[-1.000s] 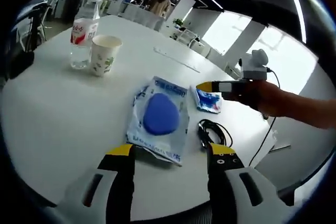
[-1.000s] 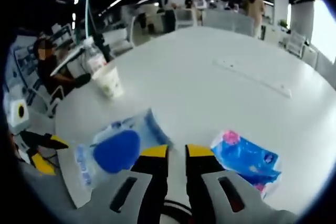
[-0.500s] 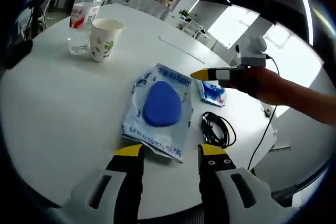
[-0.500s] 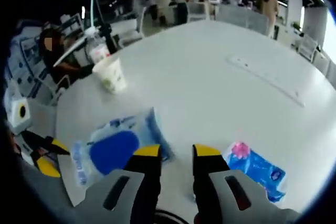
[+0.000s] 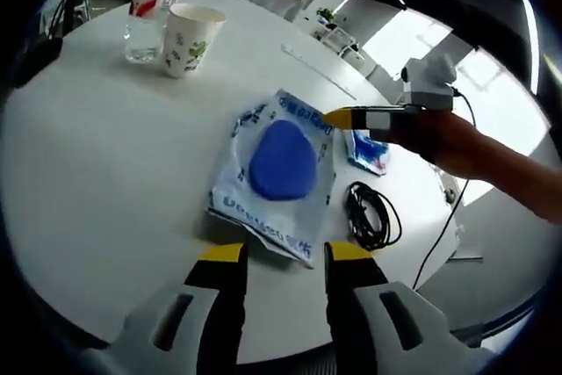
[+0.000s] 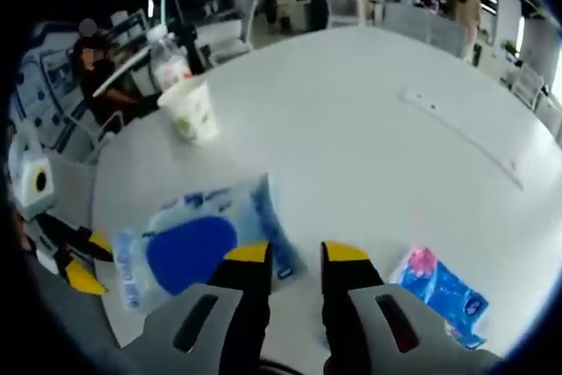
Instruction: Arrange the tabletop items into an orderly group along one side of the table until the central work area is clear of visible clutter.
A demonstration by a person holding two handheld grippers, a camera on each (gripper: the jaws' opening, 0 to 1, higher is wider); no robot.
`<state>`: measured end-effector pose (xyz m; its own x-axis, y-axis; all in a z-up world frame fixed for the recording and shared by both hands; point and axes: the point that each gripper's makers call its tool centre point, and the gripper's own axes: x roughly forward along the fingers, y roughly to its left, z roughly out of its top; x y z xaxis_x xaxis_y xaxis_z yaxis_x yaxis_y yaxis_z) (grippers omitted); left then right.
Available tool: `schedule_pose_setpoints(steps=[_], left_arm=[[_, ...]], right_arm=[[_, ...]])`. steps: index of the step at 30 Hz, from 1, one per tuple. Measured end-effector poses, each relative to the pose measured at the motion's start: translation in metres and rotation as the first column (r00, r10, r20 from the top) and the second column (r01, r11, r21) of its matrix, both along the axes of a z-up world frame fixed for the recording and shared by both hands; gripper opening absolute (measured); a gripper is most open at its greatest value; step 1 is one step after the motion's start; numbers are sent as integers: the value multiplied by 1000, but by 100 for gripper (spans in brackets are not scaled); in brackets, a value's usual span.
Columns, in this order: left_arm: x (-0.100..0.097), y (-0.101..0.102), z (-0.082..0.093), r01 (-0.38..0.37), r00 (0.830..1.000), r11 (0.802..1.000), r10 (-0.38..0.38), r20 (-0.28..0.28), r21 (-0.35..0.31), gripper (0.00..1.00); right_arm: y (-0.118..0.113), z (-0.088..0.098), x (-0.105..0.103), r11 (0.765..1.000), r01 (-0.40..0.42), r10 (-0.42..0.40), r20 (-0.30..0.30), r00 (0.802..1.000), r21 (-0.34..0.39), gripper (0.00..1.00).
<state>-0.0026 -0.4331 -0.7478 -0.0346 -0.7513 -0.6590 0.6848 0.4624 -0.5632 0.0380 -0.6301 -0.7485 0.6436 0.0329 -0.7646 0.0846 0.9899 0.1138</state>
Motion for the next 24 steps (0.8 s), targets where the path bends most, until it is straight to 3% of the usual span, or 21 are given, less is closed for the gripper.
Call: schedule_pose_setpoints(steps=[6, 10, 16, 24], left_arm=[[1, -7, -6, 4, 1000, 1000, -4, -28, 5, 30], [1, -11, -9, 6, 999, 1000, -6, -43, 8, 22], [3, -10, -13, 22, 1000, 999, -21, -22, 31, 16], [11, -6, -16, -13, 1000, 999, 14, -16, 35, 5]], right_arm=[[1, -1, -3, 1000, 5, -5, -9, 1000, 5, 16], [5, -4, -6, 1000, -7, 7, -19, 1000, 8, 11], [5, -6, -13, 1000, 17, -17, -20, 1000, 17, 6], [6, -5, -23, 999, 22, -22, -10, 1000, 27, 2]])
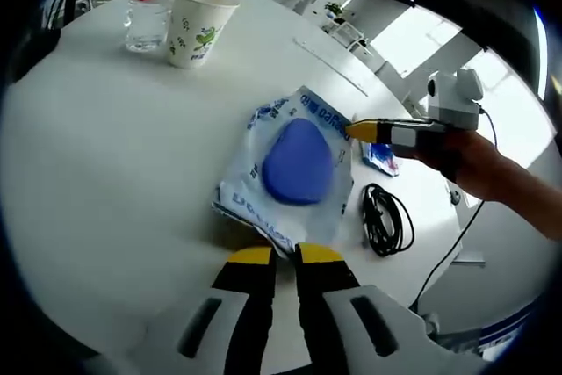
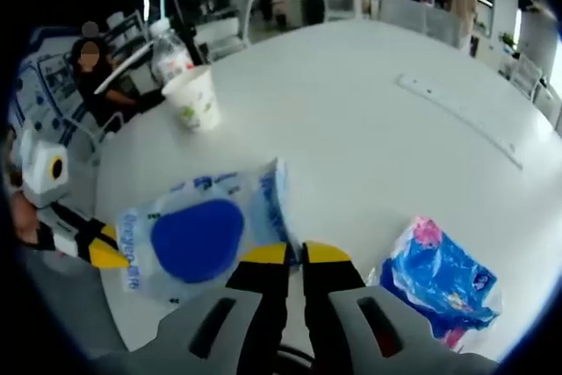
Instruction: Arrange the tabletop items into an orderly group along one side of the table until the central work area is clear of visible clutter.
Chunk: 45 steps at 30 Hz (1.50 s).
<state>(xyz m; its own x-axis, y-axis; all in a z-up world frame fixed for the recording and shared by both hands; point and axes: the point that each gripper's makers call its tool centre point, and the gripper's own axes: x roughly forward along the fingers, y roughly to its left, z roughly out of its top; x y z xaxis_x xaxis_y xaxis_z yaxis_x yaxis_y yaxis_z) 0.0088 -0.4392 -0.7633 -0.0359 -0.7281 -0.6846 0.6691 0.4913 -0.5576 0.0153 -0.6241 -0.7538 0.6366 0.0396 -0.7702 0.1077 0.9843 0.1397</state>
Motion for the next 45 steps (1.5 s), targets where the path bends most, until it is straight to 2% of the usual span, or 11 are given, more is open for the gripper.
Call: schedule_pose_setpoints(steps=[8, 13, 22, 33, 45], left_arm=[[3, -2, 4, 4, 1000, 1000, -4, 12, -11, 2], [4, -2, 5, -15, 1000, 1000, 15, -9, -22, 1], [8, 0, 10, -7, 1000, 999, 6, -15, -34, 0], [25, 0, 23, 56, 998, 997, -54, 44, -45, 0], [53, -3, 28, 77, 993, 996, -73, 87, -39, 0]], right_arm=[[-1, 0, -6, 999, 34, -34, 7, 999, 11, 1], [1, 4, -5, 998, 64, -65, 22, 998, 18, 1], [5, 15, -8, 997, 76, -77, 56, 995, 16, 0], [11, 25, -28, 987, 153, -158, 103, 982, 55, 0], [32, 20, -49, 964, 243, -255, 114, 960, 108, 0]])
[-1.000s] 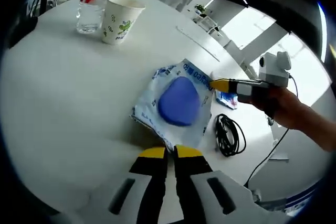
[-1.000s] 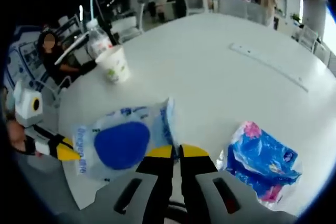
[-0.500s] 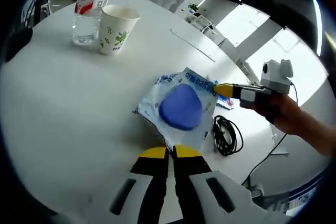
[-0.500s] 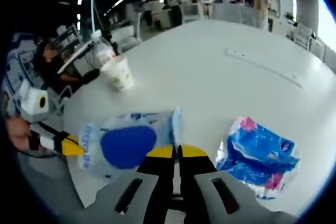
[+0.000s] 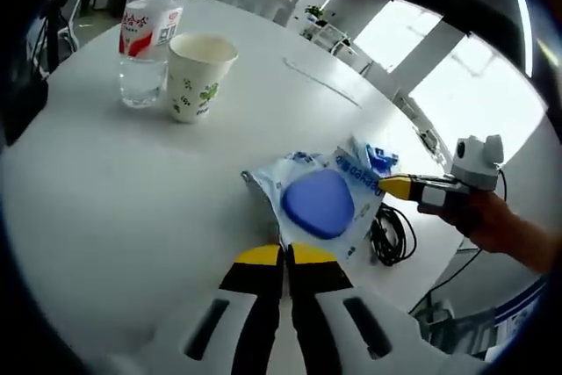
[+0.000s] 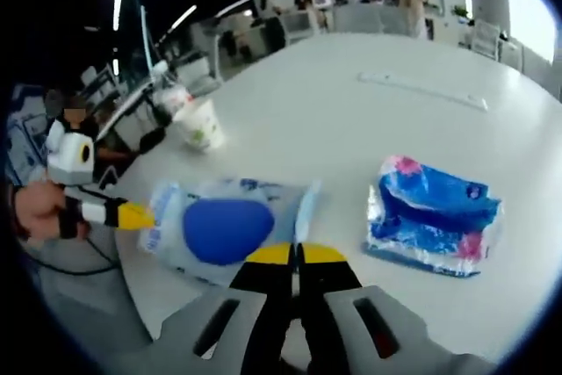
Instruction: Arrange the tabletop items into an orderly group along one side of the table until the central work area is clear of visible clutter.
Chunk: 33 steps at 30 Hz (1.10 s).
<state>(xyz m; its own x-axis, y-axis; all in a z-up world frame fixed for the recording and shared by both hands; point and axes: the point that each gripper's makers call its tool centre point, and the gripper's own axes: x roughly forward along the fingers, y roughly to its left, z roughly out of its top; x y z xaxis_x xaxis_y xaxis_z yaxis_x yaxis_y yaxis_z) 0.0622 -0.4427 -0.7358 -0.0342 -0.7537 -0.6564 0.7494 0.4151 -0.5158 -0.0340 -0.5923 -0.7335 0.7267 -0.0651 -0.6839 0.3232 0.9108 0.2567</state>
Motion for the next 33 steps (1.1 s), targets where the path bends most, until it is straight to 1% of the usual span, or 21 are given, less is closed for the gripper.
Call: schedule_pose_setpoints(steps=[4, 8, 11, 13, 15, 20, 26, 33], left_arm=[[12, -9, 4, -4, 1000, 1000, 4, 15, -11, 0], [22, -20, 6, -8, 1000, 1000, 9, 27, -18, 0], [27, -30, 10, -1, 999, 1000, 2, 42, -26, 0], [32, -37, 10, 2, 999, 999, -1, 54, -34, 0], [36, -42, 9, -3, 999, 999, 4, 50, -36, 0], [47, -55, 13, -29, 998, 998, 32, 48, -55, 0], [60, -65, 16, -61, 997, 995, 65, 46, -73, 0], [66, -71, 21, -83, 995, 994, 86, 46, -78, 0]], right_arm=[[3, 3, -1, 1000, 12, -12, 4, 1000, -6, 0], [5, 8, -1, 1000, -3, 3, 2, 1000, -30, 0], [-2, 11, -1, 999, 20, -20, 13, 1000, -34, 0], [-5, 12, -1, 998, 27, -27, 9, 1000, -50, 0], [-7, 13, 0, 998, 32, -32, 14, 999, -54, 0], [-16, 16, 6, 997, 50, -49, 25, 999, -61, 0], [-21, 17, 14, 996, 58, -56, 29, 998, -65, 0], [-27, 19, 23, 996, 57, -54, 35, 998, -70, 0]])
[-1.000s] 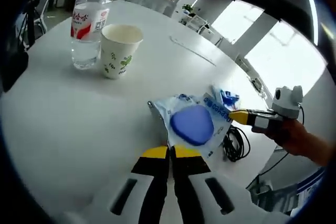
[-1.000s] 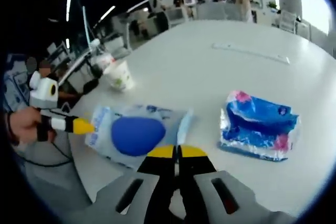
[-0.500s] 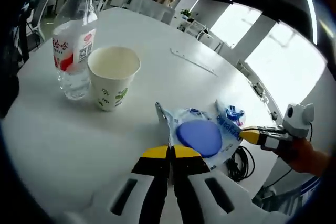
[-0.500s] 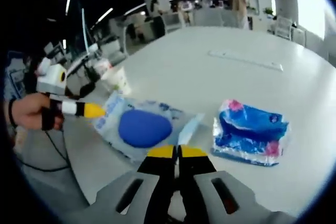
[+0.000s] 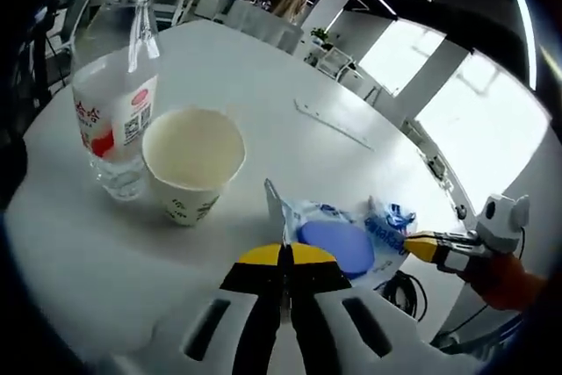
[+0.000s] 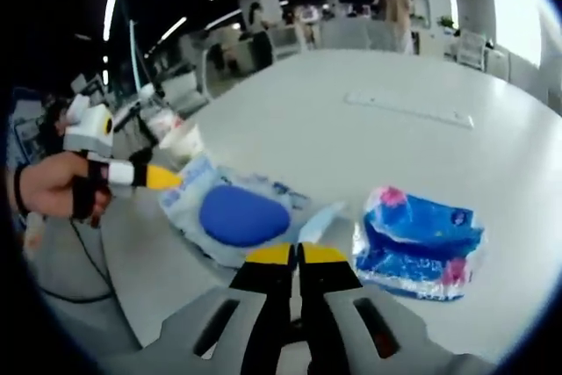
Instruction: Arrange the tabletop items into an orderly group along one side of the table until the central work area is clear of visible clutter.
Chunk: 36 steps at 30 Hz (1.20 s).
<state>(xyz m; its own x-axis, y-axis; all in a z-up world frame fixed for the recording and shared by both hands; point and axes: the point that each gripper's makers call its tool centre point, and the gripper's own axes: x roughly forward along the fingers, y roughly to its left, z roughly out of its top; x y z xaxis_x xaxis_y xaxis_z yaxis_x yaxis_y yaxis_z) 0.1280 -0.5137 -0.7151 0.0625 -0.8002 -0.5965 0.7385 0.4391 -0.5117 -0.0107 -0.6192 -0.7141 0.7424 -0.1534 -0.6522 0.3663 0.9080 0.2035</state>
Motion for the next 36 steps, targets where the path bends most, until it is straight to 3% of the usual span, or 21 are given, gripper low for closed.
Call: schedule_pose_setpoints(steps=[13, 26, 36], left_arm=[[10, -12, -4, -27, 1000, 1000, 27, -1, 6, 0], [17, -3, -28, -36, 999, 998, 36, 0, 51, 0], [28, -5, -30, -38, 999, 998, 39, -7, 47, 0]], right_arm=[[-13, -5, 12, 1000, 11, -11, -3, 1000, 11, 0], [-4, -27, 15, 998, 34, -32, -37, 999, 56, 0], [-4, -33, 12, 993, 70, -67, -35, 997, 97, 0]])
